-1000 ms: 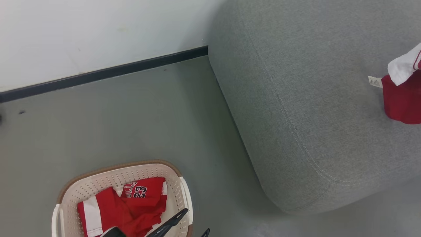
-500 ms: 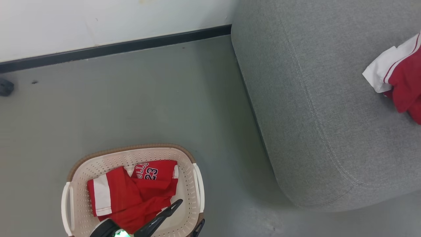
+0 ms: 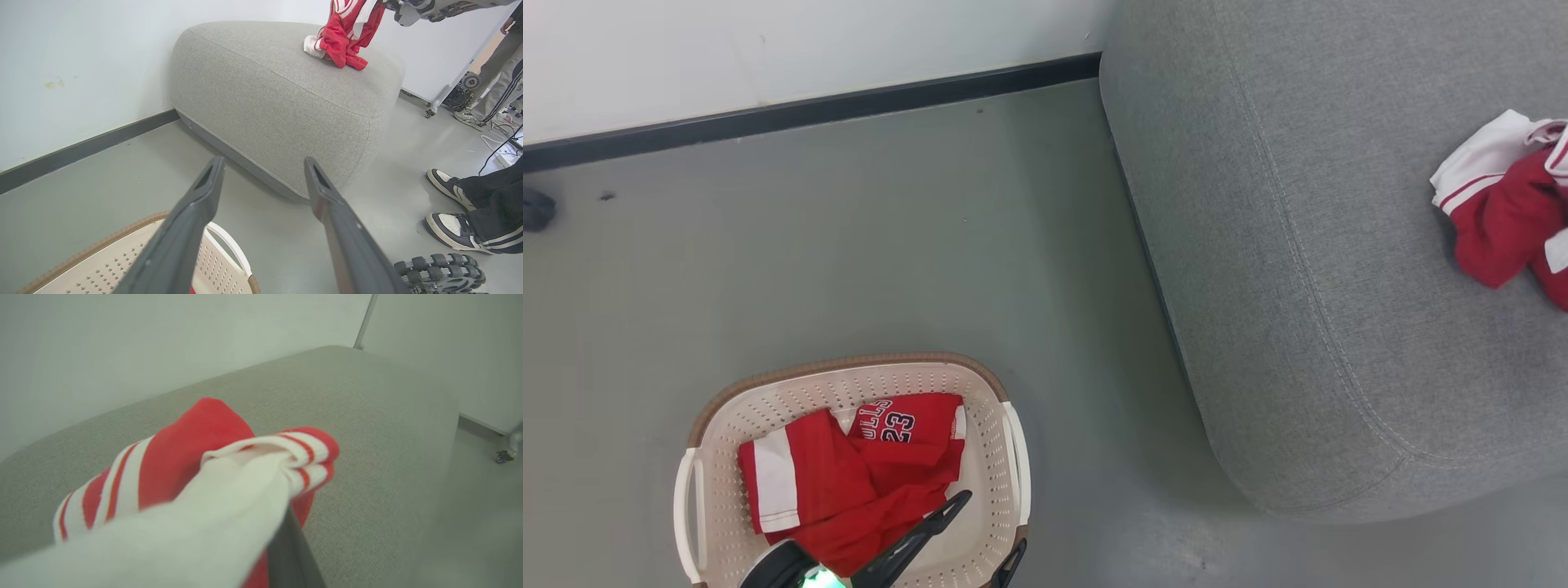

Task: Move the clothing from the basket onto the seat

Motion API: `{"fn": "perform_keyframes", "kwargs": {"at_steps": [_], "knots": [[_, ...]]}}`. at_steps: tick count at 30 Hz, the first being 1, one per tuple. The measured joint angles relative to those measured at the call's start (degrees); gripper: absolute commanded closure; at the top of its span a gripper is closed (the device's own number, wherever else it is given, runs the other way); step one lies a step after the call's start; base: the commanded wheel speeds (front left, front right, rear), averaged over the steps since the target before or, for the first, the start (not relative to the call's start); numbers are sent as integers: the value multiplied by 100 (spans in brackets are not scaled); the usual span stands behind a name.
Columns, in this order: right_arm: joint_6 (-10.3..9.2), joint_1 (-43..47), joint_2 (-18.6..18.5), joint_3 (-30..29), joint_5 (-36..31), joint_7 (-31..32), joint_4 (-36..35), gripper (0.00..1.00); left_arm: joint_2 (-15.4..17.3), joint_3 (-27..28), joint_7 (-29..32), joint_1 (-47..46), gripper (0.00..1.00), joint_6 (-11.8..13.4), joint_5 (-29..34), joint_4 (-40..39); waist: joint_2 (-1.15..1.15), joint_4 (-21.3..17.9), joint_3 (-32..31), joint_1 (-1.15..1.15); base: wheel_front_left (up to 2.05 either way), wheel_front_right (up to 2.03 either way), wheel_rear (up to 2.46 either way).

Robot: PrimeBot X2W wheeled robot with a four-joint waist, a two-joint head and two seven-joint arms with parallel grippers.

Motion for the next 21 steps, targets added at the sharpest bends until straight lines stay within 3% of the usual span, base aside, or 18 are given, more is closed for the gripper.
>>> {"fn": "perform_keyframes", "kwargs": {"at_steps": [1, 3, 14, 18, 21], "knots": [[-1, -2, 0, 18, -2, 1, 15, 100, -2, 0, 0, 1, 0, 0, 0, 0, 0, -5, -5, 0, 0, 0, 0], [-2, -9, 3, 54, -35, 48, 64, 0, -2, -1, 0, 2, 0, 0, 0, 7, 0, -17, -16, 0, 0, 0, 0], [-96, -36, -7, 314, -286, 467, 515, 0, -73, -32, 0, 2, 0, 0, -14, 81, 0, -57, -123, 0, 0, 0, 0], [-34, -36, -2, 422, -353, 645, 537, 0, -129, -34, 0, 3, 0, 0, -24, 110, 0, -60, -189, 0, 0, 0, 0], [121, 10, 78, 556, -404, 972, 625, 0, -170, -31, 0, 21, 0, 0, -25, 136, 0, -75, -265, 0, 0, 0, 0]]}}
